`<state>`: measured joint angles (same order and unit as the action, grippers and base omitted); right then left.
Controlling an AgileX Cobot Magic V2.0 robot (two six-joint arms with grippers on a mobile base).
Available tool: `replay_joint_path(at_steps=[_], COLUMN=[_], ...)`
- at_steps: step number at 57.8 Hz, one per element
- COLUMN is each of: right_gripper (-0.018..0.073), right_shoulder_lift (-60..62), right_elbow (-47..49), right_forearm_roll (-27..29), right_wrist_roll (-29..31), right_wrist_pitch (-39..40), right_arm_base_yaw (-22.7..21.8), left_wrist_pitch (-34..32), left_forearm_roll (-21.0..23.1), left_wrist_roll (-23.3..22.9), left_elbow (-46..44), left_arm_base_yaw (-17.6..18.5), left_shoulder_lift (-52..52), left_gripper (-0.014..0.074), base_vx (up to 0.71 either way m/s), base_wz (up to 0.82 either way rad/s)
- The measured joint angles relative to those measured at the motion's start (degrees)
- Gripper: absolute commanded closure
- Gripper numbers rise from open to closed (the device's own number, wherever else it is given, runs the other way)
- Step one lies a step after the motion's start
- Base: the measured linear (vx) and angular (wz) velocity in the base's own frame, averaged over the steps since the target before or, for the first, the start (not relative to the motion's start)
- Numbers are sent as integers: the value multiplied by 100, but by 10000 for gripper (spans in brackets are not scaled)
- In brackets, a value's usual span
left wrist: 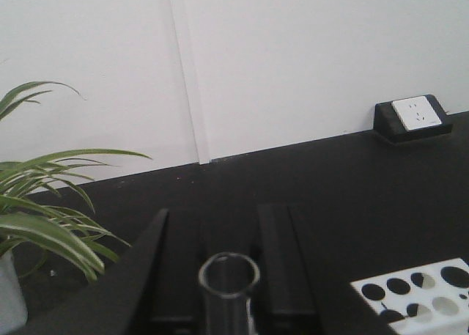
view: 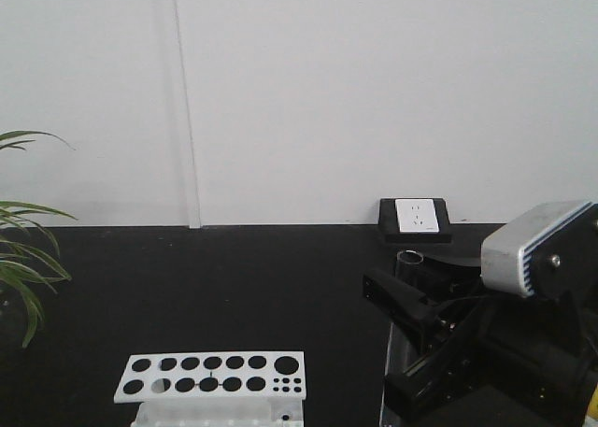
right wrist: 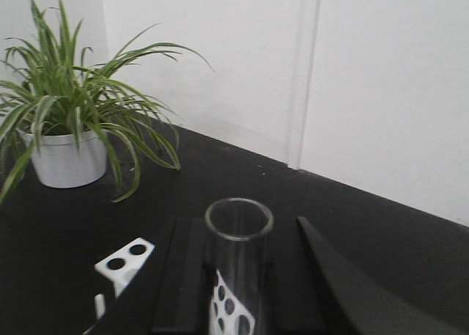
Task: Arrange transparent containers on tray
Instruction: 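Drive the base to the counter with the yellow tray, holding both tubes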
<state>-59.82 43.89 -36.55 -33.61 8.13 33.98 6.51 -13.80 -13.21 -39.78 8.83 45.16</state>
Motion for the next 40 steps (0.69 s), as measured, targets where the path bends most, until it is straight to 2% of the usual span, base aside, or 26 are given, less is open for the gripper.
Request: replay_joint_path(at_steps=[20,40], right_gripper=[571,571], right_shoulder_lift=[0,0], right_elbow=[0,0], right_forearm_roll=[0,0], right_wrist_roll=[-1,-6], right_wrist_pitch=[-13,-25], right_arm_base_yaw=[0,0], left_wrist_pitch=[0,5], left_forearm_roll=[0,0], left_wrist_roll=[0,0], left_elbow=[0,0], left_arm_base_yaw=[0,0], left_shoulder_lift=[0,0], left_gripper=[603,603], base_vx=[-26,-29], base_wz=[13,29])
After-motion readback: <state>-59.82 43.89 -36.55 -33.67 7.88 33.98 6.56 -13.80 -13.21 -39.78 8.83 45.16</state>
